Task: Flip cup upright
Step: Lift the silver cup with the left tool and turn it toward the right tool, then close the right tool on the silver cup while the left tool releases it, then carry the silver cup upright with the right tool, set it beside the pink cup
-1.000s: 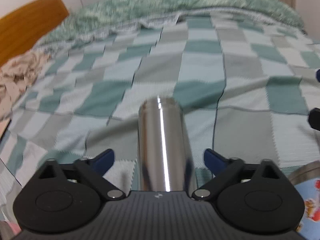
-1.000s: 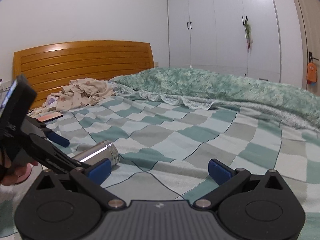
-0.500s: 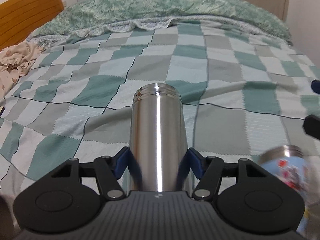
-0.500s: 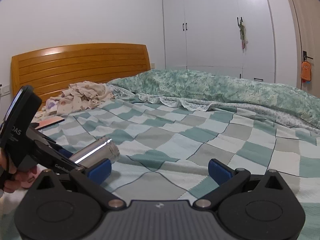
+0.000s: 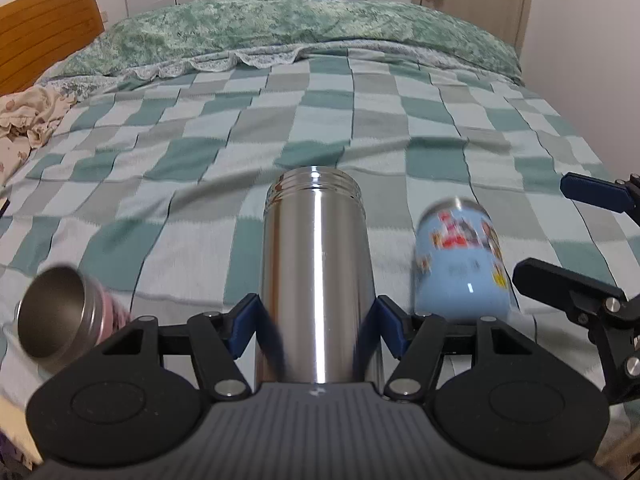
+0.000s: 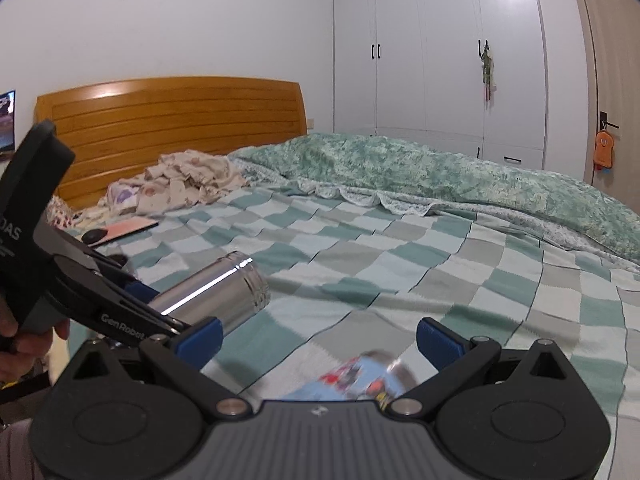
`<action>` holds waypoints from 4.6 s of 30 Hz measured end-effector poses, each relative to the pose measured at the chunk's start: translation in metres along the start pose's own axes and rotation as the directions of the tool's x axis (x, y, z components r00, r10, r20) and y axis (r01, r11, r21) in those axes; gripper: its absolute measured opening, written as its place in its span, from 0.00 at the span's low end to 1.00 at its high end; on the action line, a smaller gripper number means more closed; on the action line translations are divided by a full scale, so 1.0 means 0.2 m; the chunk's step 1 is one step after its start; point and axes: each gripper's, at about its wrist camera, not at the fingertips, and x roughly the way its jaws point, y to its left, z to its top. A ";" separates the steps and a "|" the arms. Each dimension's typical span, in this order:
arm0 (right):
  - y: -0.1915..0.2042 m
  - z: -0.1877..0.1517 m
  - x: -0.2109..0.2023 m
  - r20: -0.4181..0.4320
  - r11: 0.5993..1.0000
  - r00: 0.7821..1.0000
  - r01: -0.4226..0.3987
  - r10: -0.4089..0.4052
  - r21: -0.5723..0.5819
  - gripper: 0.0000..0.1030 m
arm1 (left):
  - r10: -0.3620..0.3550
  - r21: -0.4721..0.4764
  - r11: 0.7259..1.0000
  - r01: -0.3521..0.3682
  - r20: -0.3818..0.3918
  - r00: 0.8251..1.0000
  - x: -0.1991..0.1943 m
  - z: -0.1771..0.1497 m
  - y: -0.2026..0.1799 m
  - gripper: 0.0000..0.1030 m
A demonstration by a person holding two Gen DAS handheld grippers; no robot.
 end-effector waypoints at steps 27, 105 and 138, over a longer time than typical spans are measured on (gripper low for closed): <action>0.13 -0.44 -0.31 -0.146 0.982 0.980 0.154 -0.138 0.108 1.00 | -0.056 0.069 0.996 0.060 -0.065 0.996 0.09 -0.40 -0.13 0.63; 0.79 -0.09 0.14 -0.012 0.946 0.994 0.111 -0.113 0.304 0.61 | -0.015 -0.073 0.996 0.049 0.411 0.912 -0.33 -0.71 0.94 1.00; 1.12 -0.16 0.54 0.123 0.978 0.970 0.209 -0.210 0.023 0.87 | 0.094 -0.103 0.993 -0.058 0.394 0.914 -0.35 -0.72 0.98 1.00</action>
